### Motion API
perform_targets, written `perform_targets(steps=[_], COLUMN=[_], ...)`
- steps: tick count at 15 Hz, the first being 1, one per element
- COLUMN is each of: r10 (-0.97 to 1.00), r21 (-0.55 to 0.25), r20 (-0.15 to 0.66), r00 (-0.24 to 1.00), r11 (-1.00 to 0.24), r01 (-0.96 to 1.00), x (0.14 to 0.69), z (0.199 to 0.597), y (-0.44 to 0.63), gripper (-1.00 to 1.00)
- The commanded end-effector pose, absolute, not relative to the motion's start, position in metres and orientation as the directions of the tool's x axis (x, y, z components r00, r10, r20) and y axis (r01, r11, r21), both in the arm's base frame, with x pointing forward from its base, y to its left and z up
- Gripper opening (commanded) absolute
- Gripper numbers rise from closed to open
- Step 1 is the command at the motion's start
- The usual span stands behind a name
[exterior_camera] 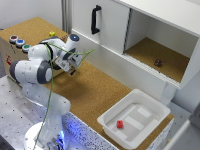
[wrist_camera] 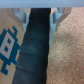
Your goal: Open the drawer
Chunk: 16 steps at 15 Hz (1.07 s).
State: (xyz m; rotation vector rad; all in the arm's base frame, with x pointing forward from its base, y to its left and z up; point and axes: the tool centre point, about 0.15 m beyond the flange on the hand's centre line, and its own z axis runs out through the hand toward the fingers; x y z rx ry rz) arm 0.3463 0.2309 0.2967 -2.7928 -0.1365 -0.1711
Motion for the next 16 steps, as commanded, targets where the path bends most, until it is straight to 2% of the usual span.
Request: perform_targets(steps=[1, 16], r10=[0.039, -0.072], r21=[-0.365, -0.339], r20=[0.114, 0.101], r00=[0.993, 0.992], r11=[-0.928, -0.940], r01=[0.078, -0.034], x=[0.339, 0.316], z=[0.280, 0.274], y=[0.213, 0.143], gripper=[-1.00, -1.00])
